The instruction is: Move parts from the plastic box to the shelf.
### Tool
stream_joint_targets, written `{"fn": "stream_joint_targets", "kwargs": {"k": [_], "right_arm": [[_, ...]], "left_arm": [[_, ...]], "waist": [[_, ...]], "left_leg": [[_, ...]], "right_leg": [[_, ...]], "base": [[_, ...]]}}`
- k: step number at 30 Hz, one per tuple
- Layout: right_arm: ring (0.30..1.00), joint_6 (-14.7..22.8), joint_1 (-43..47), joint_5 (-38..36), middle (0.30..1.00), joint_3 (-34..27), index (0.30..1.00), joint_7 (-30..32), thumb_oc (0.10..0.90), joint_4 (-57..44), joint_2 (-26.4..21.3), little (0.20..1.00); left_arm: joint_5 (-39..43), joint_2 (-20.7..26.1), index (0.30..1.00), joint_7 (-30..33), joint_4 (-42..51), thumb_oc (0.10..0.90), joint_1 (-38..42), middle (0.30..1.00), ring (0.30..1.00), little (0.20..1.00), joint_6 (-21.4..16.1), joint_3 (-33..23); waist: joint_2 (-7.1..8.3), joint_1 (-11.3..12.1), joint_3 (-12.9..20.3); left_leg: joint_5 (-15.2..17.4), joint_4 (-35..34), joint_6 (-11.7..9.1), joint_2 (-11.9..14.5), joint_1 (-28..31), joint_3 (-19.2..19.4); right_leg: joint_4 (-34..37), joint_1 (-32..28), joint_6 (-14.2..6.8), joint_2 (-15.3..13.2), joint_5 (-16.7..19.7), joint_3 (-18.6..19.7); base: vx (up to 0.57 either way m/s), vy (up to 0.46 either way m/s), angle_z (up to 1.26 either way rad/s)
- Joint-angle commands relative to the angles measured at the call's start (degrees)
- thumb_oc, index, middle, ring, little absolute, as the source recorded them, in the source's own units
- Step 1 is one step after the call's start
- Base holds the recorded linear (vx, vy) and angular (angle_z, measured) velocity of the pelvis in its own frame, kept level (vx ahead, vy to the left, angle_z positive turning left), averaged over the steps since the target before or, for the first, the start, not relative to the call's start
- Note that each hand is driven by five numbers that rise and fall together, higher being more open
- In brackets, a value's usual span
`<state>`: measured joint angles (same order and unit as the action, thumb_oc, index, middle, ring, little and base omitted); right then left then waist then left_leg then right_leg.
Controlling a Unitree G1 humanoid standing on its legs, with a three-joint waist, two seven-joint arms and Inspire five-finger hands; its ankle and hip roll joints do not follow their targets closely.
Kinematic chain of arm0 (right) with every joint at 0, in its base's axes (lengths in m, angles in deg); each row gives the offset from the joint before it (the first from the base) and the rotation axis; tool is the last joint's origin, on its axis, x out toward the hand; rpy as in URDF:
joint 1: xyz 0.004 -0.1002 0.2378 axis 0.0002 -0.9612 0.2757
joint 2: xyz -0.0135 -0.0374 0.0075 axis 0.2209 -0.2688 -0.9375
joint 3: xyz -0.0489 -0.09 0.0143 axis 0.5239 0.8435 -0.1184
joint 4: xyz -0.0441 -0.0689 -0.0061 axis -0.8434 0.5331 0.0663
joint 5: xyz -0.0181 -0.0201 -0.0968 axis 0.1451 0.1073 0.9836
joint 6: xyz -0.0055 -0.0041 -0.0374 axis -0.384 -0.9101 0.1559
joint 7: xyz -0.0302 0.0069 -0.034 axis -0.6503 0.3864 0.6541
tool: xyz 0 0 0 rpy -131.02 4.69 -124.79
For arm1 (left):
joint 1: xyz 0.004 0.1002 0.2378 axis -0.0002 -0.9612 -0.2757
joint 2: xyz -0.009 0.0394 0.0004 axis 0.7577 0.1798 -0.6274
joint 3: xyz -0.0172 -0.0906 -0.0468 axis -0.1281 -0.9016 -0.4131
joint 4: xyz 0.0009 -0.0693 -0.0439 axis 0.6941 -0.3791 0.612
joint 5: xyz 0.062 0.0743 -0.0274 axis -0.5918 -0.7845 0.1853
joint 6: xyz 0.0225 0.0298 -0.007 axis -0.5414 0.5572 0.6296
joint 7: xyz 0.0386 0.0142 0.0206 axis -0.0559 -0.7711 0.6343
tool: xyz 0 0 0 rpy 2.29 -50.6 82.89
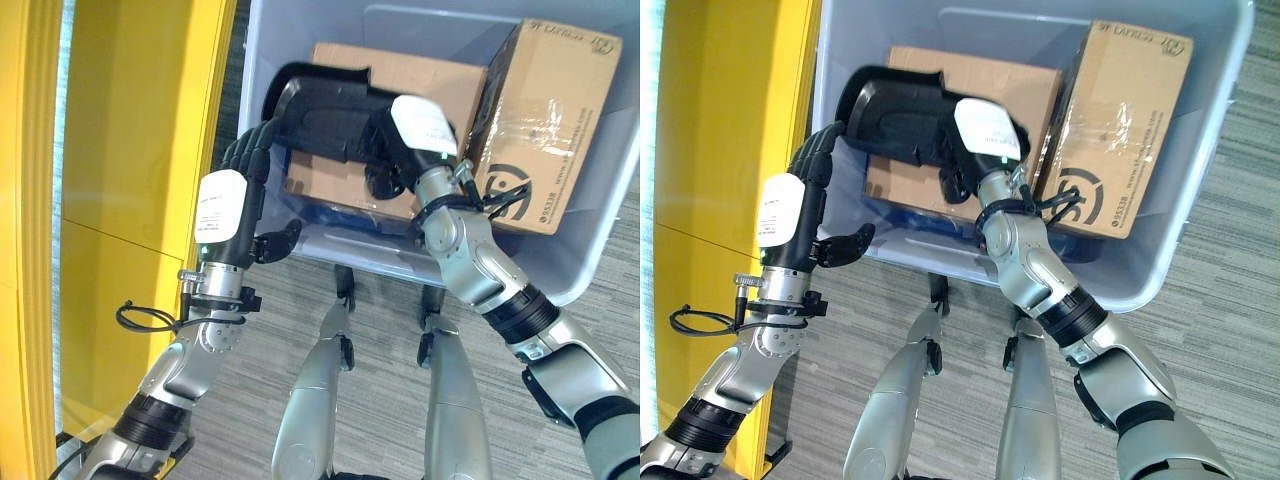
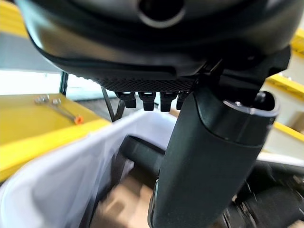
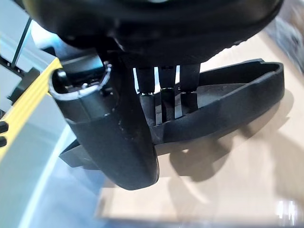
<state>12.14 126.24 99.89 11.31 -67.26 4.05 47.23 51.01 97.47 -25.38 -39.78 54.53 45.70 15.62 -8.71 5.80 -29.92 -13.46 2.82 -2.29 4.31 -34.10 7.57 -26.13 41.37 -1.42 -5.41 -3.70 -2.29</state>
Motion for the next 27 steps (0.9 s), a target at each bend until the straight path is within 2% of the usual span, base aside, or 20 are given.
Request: {"fn": "stream_joint_targets", "kwargs": {"k": [1,5,6,8,11,14,16,21,22,23,25,26,27], "right_arm": [[0.300,2.14,-4.06,-9.47,0.300,5.04,0.300,-12.00,0.400,-1.78,3.80,0.300],[0.300,1.22,-6.06,-11.26,0.300,5.50,0.300,-15.73,0.400,-5.58,1.21,0.300],[0.300,1.14,-6.85,-13.18,0.300,5.53,0.300,-16.43,0.400,-7.26,-0.10,0.300],[0.300,1.70,-7.34,-13.83,0.300,5.26,0.300,-16.73,0.400,-7.96,-0.86,0.300],[0.300,2.12,-8.24,-15.35,0.300,4.32,0.300,-17.96,0.400,-10.23,-2.90,0.300],[0.300,2.30,-11.11,-17.25,0.300,2.95,0.300,-19.62,0.400,-13.89,-5.31,0.300],[0.300,2.25,-11.77,-17.20,0.300,2.72,0.300,-19.54,0.400,-14.64,-5.68,0.300],[0.300,4.64,-18.74,-20.34,0.300,-0.90,0.300,-22.56,0.400,-17.62,-9.68,0.300],[0.300,4.99,-19.75,-21.34,0.300,-1.61,0.300,-23.40,0.400,-17.99,-10.37,0.300],[0.300,5.53,-21.64,-23.69,0.300,-3.17,0.300,-25.96,0.400,-18.80,-11.69,0.300],[0.300,6.35,-23.40,-27.43,0.300,-5.01,0.300,-28.88,0.400,-19.40,-13.59,0.300],[0.300,6.55,-25.01,-34.06,0.300,-7.54,0.300,-33.08,0.400,-19.96,-15.56,0.300],[0.300,6.43,-25.65,-37.42,0.300,-8.68,0.300,-34.89,0.400,-19.94,-16.33,0.300]], "left_arm": [[0.85,3.94,1.000,5.76,5.91,0.900,0.59,1.000,1.000,1.000,-2.64,-3.61],[2.79,6.04,1.000,5.28,5.01,0.900,1.01,1.000,1.000,1.000,-2.50,-5.54],[3.80,6.77,1.000,4.18,4.65,0.900,1.54,1.000,1.000,1.000,-2.35,-6.49],[4.32,7.09,1.000,3.69,4.58,0.900,1.64,1.000,1.000,1.000,-2.56,-6.98],[3.87,7.30,1.000,2.76,4.44,0.900,1.45,1.000,1.000,1.000,-2.57,-8.01],[3.59,7.60,1.000,2.72,4.48,0.900,0.29,1.000,1.000,1.000,-1.27,-8.77],[3.55,7.70,1.000,2.75,4.51,0.900,0.08,1.000,1.000,1.000,-1.33,-8.84],[1.97,7.92,1.000,-0.27,4.10,0.900,-3.07,1.000,1.000,1.000,-2.68,-10.52],[1.47,8.04,1.000,-0.71,3.90,0.900,-3.66,1.000,1.000,1.000,-3.26,-10.75],[1.50,8.54,1.000,-2.67,3.85,0.900,-4.95,1.000,1.000,1.000,-5.93,-11.56],[1.00,9.08,1.000,-4.13,3.84,0.900,-6.36,1.000,1.000,1.000,-8.40,-12.26],[3.85,10.30,1.000,-8.65,2.80,0.900,-7.86,1.000,1.000,1.000,-12.39,-12.80],[6.33,10.58,1.000,-10.92,2.82,0.900,-8.72,1.000,1.000,1.000,-13.88,-13.24]], "waist": [[0.84,0.61,0.13],[2.73,-0.01,0.13],[4.01,-0.46,0.13],[4.60,-0.54,0.13],[6.30,-0.70,0.29],[8.48,-1.03,3.35],[8.67,-1.05,3.66],[10.74,-1.61,8.87],[10.96,-1.69,9.64],[11.38,-1.80,11.27],[11.73,-1.93,12.96],[12.27,-2.14,15.31],[12.43,-2.13,16.27]], "left_leg": [[6.41,3.96,0.13,-2.72,1.41,-3.93],[7.17,2.74,0.01,-1.37,7.69,-2.95],[7.67,1.93,-0.06,-0.79,11.95,-2.72],[7.69,1.53,-0.07,-0.49,13.92,-2.63],[8.06,0.39,-0.18,0.10,18.42,-2.41],[8.18,-2.01,-0.50,1.09,22.36,-1.90],[8.10,-2.45,-0.53,1.21,22.94,-1.81],[7.98,-4.20,-0.62,1.98,26.78,-1.83],[8.00,-4.33,-0.58,2.01,27.24,-1.89],[7.97,-4.59,-0.65,2.16,28.21,-1.87],[7.97,-4.82,-0.67,2.35,29.20,-1.80],[7.88,-5.19,-0.78,2.58,30.69,-1.73],[7.83,-5.29,-0.85,2.68,31.32,-1.76]], "right_leg": [[6.90,-7.11,-3.29,-3.32,2.46,-5.34],[8.79,-13.32,-3.75,-3.68,2.32,-6.29],[10.26,-17.64,-3.83,-3.62,2.24,-6.44],[11.28,-19.80,-3.93,-3.56,2.63,-6.51],[13.91,-24.82,-4.16,-3.40,3.14,-6.39],[17.69,-29.81,-4.33,-2.87,3.91,-6.28],[18.25,-30.48,-4.36,-2.79,4.08,-6.29],[20.25,-35.10,-4.39,-2.17,4.42,-6.19],[20.42,-35.71,-4.36,-2.04,4.39,-6.08],[20.53,-36.85,-4.24,-1.82,4.28,-6.26],[20.66,-38.09,-4.10,-1.63,4.07,-6.54],[20.69,-39.74,-3.94,-1.38,3.88,-7.00],[20.77,-40.50,-3.84,-1.32,3.81,-7.21]], "base": [[0.01,-0.039,-0.04],[0.01,-0.052,-0.05],[0.03,-0.044,-0.07],[0.02,-0.038,-0.05],[0.04,-0.055,-0.05],[0.10,-0.066,-0.07],[0.07,-0.032,-0.10],[0.14,-0.028,-0.12],[0.19,-0.015,0.01],[0.17,-0.009,0.02],[0.22,0.008,-0.05],[0.27,0.015,-0.06],[0.29,0.011,-0.06]]}}
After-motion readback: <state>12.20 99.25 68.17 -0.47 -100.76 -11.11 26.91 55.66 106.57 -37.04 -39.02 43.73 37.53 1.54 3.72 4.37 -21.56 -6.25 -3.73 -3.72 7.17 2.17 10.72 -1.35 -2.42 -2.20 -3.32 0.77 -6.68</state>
